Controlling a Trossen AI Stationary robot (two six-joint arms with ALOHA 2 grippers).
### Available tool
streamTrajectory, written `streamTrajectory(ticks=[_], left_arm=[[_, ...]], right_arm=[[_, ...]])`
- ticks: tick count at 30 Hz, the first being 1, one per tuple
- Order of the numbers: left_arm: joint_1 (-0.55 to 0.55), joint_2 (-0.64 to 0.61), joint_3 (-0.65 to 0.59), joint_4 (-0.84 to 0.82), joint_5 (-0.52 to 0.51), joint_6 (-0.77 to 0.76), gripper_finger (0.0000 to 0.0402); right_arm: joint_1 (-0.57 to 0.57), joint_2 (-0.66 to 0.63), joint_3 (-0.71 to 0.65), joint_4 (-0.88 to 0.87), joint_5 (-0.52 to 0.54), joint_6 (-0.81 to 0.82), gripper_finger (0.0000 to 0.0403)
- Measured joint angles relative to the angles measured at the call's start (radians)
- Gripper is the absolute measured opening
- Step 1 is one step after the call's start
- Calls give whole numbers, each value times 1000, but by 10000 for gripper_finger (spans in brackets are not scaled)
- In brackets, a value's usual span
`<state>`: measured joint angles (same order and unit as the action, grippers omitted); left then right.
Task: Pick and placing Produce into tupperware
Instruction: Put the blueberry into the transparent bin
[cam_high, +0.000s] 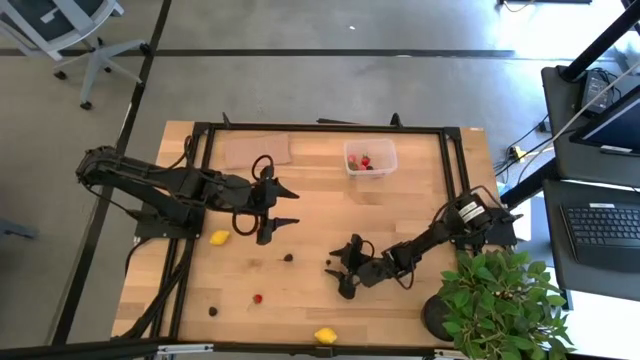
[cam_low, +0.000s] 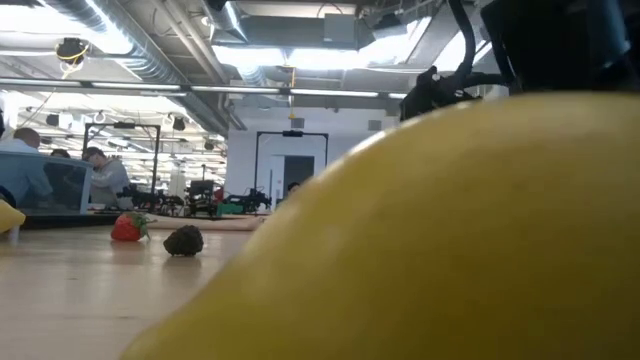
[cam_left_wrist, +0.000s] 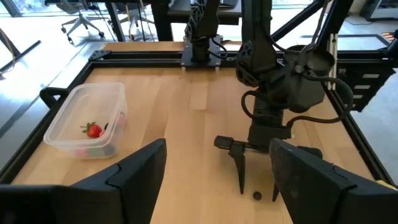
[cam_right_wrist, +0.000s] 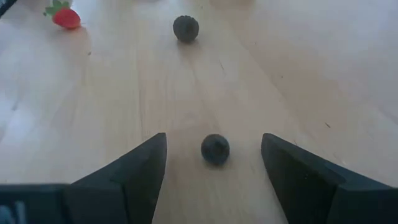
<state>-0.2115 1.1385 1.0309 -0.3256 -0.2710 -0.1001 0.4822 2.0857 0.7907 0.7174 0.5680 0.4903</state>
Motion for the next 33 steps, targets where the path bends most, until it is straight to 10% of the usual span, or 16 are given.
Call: streamTrajectory(ticks=[33], left_arm=[[0,0,0,1,0,-24,278]], right_arm=[[29,54,76,-153,57,35,129]])
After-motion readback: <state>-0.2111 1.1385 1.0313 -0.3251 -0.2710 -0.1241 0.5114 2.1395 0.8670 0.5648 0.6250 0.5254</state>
